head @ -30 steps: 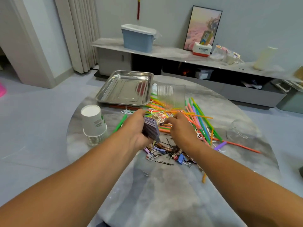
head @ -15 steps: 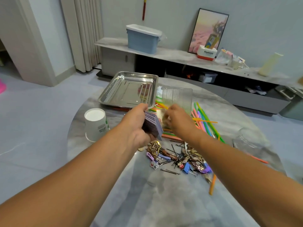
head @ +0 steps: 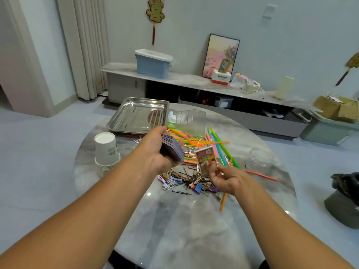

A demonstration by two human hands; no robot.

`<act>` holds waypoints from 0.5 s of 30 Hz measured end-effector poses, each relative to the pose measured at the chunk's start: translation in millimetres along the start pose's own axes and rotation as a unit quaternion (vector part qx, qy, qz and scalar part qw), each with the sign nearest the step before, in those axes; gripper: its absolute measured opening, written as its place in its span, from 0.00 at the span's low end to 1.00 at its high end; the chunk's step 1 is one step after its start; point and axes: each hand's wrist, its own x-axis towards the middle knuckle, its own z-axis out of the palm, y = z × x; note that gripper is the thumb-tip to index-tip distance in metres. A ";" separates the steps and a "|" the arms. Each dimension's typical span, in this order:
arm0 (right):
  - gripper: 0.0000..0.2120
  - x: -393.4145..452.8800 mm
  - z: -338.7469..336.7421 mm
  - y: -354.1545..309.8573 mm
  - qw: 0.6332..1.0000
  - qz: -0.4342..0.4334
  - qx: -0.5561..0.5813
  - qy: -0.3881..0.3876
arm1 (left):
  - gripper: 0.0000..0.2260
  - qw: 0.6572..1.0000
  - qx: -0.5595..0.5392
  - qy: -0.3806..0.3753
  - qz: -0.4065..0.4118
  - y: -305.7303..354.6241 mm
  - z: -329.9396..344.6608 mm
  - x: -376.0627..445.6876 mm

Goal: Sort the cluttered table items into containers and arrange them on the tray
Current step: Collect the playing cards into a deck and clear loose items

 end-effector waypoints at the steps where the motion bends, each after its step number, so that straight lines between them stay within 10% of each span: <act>1: 0.10 -1.1 -3.1 3.8 1.000 0.001 0.020 -0.009 | 0.12 1.000 -0.003 0.000 0.003 0.0 -0.7 -2.9; 9: 0.10 -28.3 -10.0 8.8 0.998 -0.039 0.004 -0.053 | 0.13 0.998 -0.059 0.002 0.023 -1.9 -2.7 -22.8; 15: 0.08 -31.5 -8.8 39.4 0.936 -0.055 -0.348 0.008 | 0.09 0.997 -0.059 -0.047 0.025 -10.9 -9.5 -25.8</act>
